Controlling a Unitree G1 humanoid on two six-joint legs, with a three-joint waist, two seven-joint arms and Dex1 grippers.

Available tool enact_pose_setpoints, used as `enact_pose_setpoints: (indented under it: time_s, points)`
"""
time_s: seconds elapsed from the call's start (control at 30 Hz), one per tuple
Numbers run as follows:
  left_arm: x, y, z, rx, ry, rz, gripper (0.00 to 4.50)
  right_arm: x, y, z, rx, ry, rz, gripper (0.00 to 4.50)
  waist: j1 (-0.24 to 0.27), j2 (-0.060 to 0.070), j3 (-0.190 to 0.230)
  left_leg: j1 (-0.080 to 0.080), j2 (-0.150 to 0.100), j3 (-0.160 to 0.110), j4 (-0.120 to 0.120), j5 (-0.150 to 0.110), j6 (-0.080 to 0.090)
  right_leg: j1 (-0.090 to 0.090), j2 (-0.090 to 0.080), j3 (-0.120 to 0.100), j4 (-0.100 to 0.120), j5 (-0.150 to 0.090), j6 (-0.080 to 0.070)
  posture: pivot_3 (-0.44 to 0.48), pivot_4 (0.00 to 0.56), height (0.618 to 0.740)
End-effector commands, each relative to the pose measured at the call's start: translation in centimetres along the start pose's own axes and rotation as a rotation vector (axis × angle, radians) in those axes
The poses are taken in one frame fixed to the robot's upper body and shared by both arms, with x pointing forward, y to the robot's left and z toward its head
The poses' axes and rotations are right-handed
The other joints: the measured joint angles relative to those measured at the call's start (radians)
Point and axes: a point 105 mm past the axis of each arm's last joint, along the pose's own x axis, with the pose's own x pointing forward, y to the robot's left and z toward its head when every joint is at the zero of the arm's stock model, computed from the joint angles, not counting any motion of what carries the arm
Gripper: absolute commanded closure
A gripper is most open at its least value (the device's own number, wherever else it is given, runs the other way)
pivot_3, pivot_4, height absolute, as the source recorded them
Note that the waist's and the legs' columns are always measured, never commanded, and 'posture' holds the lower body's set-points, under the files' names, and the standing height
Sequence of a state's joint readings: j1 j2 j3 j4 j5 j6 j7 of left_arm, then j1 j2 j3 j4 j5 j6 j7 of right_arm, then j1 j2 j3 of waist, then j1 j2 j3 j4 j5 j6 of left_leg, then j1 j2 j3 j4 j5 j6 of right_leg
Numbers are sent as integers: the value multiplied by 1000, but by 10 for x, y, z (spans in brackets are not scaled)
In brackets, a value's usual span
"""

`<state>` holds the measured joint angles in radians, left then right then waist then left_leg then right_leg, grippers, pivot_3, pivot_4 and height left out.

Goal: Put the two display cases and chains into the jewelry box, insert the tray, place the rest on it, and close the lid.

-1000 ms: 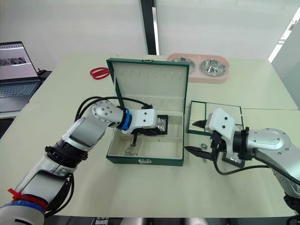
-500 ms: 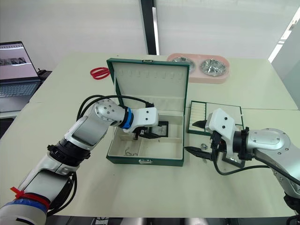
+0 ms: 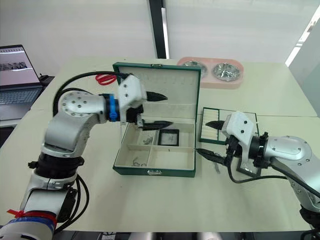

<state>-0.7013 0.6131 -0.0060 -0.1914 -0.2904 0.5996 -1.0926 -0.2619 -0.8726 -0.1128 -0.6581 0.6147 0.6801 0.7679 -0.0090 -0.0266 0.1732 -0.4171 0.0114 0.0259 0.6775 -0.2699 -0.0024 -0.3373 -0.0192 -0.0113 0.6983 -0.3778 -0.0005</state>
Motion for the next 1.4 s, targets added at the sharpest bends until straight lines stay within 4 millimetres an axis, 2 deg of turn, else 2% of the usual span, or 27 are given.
enact_pose_setpoints:
  time_s: [0.03,0.2,0.33,0.5,0.73,0.9,1.13,1.4]
  points:
    - [-39,13,13,-73,-95,121,292,-9,-6,8,-55,-32,-29,0,2,0,0,0,0,0,0,0,0,0,0,0,0,0,0,0,150,740]
    - [-89,25,-15,-123,-31,291,292,-17,-14,-1,-58,-2,-48,0,4,0,0,0,0,0,0,0,0,0,0,0,0,0,0,0,150,740]
    - [-117,19,-46,-172,82,343,136,-30,-22,-14,-76,81,-51,0,5,0,0,0,0,0,0,0,0,0,-1,0,0,0,0,0,150,740]
    - [-152,0,-91,-182,276,340,136,-60,-23,-27,-28,167,-46,0,6,0,0,0,0,-1,0,0,1,1,-1,-1,-1,0,0,0,150,740]
    - [-170,-21,-119,-212,388,273,136,-98,-24,-40,8,298,-15,0,6,0,0,1,0,-1,0,-3,5,1,-1,-1,-1,0,0,0,150,740]
    - [-180,-26,-129,-236,415,264,136,-120,-27,-53,-14,389,-27,0,6,0,0,2,0,-1,0,-3,5,1,-1,-1,-1,0,0,0,150,740]
    - [-187,-33,-142,-277,409,279,136,-141,-19,-77,-37,486,-27,0,6,0,0,2,0,0,0,-3,5,1,-1,-1,-1,0,0,0,150,740]
    - [-206,-45,-163,-318,436,357,136,-170,-7,-112,-4,588,-60,0,5,0,0,2,0,0,-1,-3,5,2,-1,-1,-1,0,0,0,150,740]
